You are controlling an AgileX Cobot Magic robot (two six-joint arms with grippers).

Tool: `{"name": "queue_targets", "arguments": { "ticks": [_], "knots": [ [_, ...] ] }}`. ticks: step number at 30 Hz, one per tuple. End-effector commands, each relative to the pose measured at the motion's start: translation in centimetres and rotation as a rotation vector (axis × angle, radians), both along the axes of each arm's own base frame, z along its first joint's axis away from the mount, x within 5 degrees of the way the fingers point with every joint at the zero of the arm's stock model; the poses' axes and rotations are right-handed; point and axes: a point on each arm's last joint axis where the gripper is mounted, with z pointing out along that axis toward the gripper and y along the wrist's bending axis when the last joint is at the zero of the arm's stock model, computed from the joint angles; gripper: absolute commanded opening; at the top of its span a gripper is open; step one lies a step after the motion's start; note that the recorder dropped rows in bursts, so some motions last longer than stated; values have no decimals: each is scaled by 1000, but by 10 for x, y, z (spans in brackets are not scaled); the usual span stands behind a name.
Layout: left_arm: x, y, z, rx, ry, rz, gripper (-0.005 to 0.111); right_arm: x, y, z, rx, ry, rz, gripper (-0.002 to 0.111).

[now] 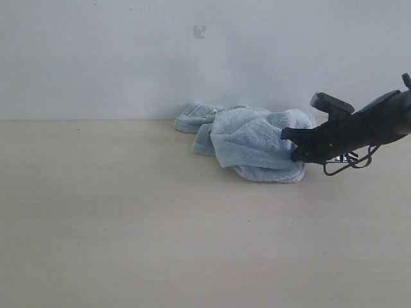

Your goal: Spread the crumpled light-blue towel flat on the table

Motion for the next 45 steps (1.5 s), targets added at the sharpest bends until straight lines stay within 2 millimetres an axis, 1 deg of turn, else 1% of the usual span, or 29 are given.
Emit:
{"name": "queue_targets", "arguments": {
  "ticks": [1, 2, 5, 8, 9, 11, 12, 14, 18, 21, 23, 25, 27, 32, 34, 37, 39, 41, 45],
  "knots": [
    [0, 0, -1, 4, -3, 4, 4, -3, -2, 28, -21, -64, 23, 4],
    [0, 0, -1, 4, -3, 4, 4, -6, -2, 35, -27, -77, 24, 4],
    [0, 0, -1, 4, -3, 4, 4, -24, -5, 63, -73, -137, 30, 4],
    [0, 0, -1, 4, -3, 4, 4, -50, -8, 90, -118, -190, 51, 4],
    [0, 0, -1, 4, -3, 4, 4, -62, -8, 102, -129, -210, 62, 4],
    [0, 0, -1, 4, -3, 4, 4, -79, -7, 117, -133, -233, 81, 4],
    [0, 0, -1, 4, -3, 4, 4, -92, -6, 129, -126, -249, 90, 4],
    [0, 0, -1, 4, -3, 4, 4, -112, -5, 148, -117, -285, 95, 4],
    [0, 0, -1, 4, -3, 4, 4, -153, 8, 195, -107, -415, 136, 4],
    [0, 0, -1, 4, -3, 4, 4, -176, 17, 221, -81, -484, 182, 4],
    [0, 0, -1, 4, -3, 4, 4, -187, 20, 231, -51, -500, 195, 4],
    [0, 0, -1, 4, -3, 4, 4, -196, 21, 239, -26, -500, 214, 4],
    [0, 0, -1, 4, -3, 4, 4, -203, 23, 241, -20, -492, 245, 4],
    [0, 0, -1, 4, -3, 4, 4, -226, 22, 233, -19, -468, 268, 4],
    [0, 0, -1, 4, -3, 4, 4, -239, 17, 234, -58, -513, 244, 4],
    [0, 0, -1, 4, -3, 4, 4, -261, 11, 242, -115, -587, 238, 4],
    [0, 0, -1, 4, -3, 4, 4, -274, 10, 246, -122, -618, 239, 4],
    [0, 0, -1, 4, -3, 4, 4, -281, 9, 245, -117, -623, 236, 4],
    [0, 0, -1, 4, -3, 4, 4, -285, 9, 229, -107, -562, 244, 4]
  ]
}}
